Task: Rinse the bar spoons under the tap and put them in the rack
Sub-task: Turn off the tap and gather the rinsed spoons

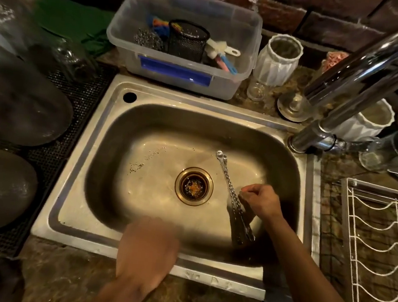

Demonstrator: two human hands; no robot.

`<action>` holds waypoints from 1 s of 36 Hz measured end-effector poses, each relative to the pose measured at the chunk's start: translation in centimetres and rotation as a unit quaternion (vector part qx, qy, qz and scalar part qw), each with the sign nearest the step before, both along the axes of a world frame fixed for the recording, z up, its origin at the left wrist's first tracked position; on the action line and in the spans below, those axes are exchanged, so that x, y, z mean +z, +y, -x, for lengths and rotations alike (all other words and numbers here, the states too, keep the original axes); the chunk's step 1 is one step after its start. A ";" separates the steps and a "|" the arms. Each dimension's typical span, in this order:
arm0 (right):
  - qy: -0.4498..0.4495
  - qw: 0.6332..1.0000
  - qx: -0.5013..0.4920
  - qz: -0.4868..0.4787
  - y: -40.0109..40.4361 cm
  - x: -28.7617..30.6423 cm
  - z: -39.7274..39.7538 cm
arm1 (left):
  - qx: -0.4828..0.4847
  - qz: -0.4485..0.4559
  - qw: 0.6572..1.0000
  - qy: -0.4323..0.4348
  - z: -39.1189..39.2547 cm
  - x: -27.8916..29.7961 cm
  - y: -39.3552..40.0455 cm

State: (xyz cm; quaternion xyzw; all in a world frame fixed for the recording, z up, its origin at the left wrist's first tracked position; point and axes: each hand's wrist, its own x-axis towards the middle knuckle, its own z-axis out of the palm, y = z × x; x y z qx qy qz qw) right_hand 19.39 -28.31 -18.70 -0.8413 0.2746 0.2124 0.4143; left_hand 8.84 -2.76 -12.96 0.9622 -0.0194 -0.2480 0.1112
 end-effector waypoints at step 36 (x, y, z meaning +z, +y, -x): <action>-0.001 1.000 0.016 0.004 0.3 -4.9 0.9 | 0.479 0.435 0.722 0.247 -12.0 -9.4 -12.6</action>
